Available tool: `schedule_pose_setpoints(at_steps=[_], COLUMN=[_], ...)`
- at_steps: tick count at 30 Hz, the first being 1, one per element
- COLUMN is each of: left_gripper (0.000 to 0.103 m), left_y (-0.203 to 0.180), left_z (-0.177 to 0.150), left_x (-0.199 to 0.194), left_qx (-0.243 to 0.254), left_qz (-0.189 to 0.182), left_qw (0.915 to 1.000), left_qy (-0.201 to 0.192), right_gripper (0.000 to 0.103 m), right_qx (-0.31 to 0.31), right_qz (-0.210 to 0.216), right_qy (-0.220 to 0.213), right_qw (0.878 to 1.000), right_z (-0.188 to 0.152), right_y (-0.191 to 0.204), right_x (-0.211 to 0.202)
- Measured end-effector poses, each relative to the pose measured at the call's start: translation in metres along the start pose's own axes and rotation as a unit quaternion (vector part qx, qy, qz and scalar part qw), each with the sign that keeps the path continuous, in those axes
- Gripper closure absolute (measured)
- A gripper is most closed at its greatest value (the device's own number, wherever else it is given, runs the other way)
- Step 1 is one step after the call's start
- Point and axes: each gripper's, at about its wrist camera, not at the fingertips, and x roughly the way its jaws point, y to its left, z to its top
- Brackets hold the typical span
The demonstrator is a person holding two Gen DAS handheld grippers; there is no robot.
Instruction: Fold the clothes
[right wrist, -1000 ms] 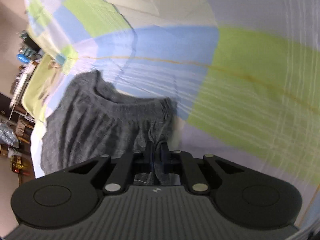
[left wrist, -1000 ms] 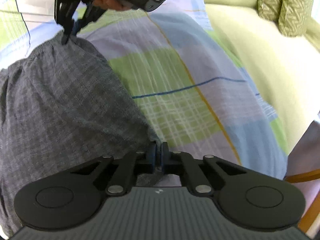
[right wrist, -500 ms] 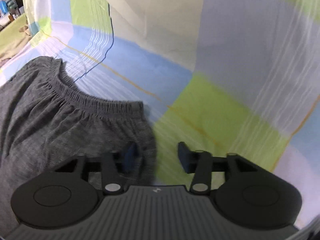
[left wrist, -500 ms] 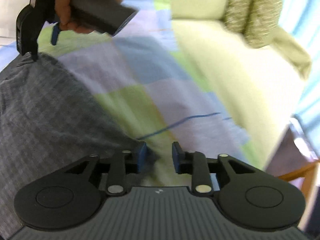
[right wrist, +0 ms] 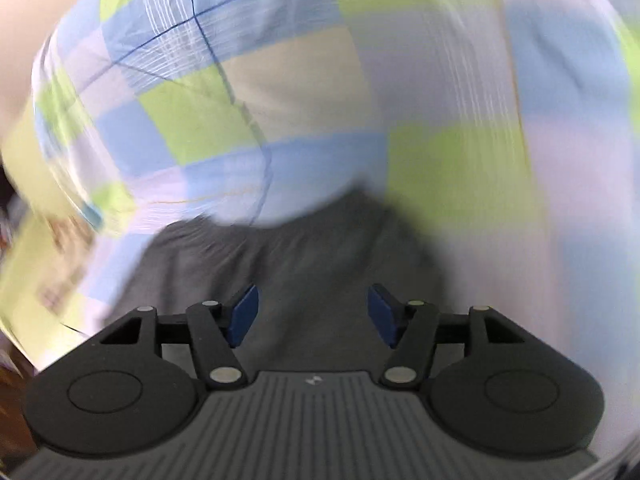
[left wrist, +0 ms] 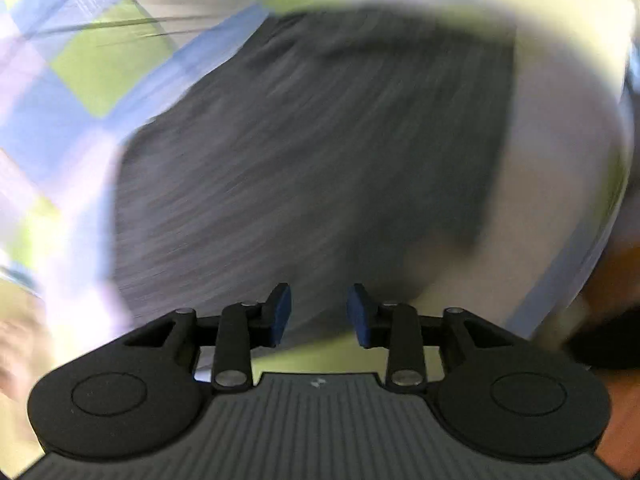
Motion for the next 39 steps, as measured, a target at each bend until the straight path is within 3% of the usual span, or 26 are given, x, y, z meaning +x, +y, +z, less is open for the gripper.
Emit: schedule_pose_setpoints(at_steps=[4, 7, 11, 15, 18, 22, 30, 31, 32, 33, 34, 39], left_gripper=[0.055, 0.054, 0.052, 0.053, 0.053, 0.053, 0.053, 0.054, 0.072, 0.095, 0.098, 0.103], left_y=[0.047, 0.075, 0.087, 0.088, 0.090, 0.103, 0.113, 0.116, 0.119, 0.120, 0.121, 0.127], left_z=[-0.056, -0.085, -0.101, -0.109, -0.116, -0.119, -0.110, -0.106, -0.104, -0.106, -0.107, -0.113], left_x=[0.018, 0.039, 0.072, 0.083, 0.083, 0.079, 0.094, 0.097, 0.099, 0.098, 0.096, 0.076], left_qx=[0.110, 0.179, 0.254, 0.314, 0.344, 0.381, 0.422, 0.417, 0.414, 0.412, 0.411, 0.413], left_qz=[0.038, 0.039, 0.040, 0.032, 0.025, -0.010, -0.067, -0.081, -0.093, -0.098, -0.102, -0.115], left_qw=[0.9931, 0.9822, 0.9651, 0.9461, 0.9339, 0.9187, 0.8984, 0.8996, 0.9005, 0.9008, 0.9009, 0.8982], left_qy=[-0.015, -0.041, -0.051, -0.073, -0.092, -0.104, -0.102, -0.099, -0.097, -0.095, -0.094, -0.095], right_gripper=[0.046, 0.046, 0.047, 0.047, 0.047, 0.045, 0.045, 0.046, 0.062, 0.091, 0.097, 0.099], right_qx=[0.160, 0.228, 0.298, 0.332, 0.385, 0.433, 0.435, 0.435, 0.429, 0.419, 0.407, 0.385], right_qz=[0.022, 0.018, -0.021, -0.058, -0.069, -0.064, -0.069, -0.071, -0.076, -0.079, -0.080, -0.063], right_qy=[0.015, 0.013, -0.010, -0.036, -0.073, -0.105, -0.122, -0.122, -0.120, -0.116, -0.111, -0.102], right_qw=[0.987, 0.973, 0.954, 0.941, 0.917, 0.893, 0.890, 0.889, 0.892, 0.897, 0.903, 0.915], right_z=[-0.123, -0.187, -0.234, -0.248, -0.258, -0.259, -0.249, -0.248, -0.246, -0.244, -0.242, -0.234], right_y=[0.058, 0.094, 0.113, 0.111, 0.103, 0.096, 0.099, 0.098, 0.098, 0.099, 0.099, 0.105], right_x=[0.005, 0.025, 0.043, 0.050, 0.050, 0.059, 0.068, 0.068, 0.069, 0.070, 0.071, 0.056])
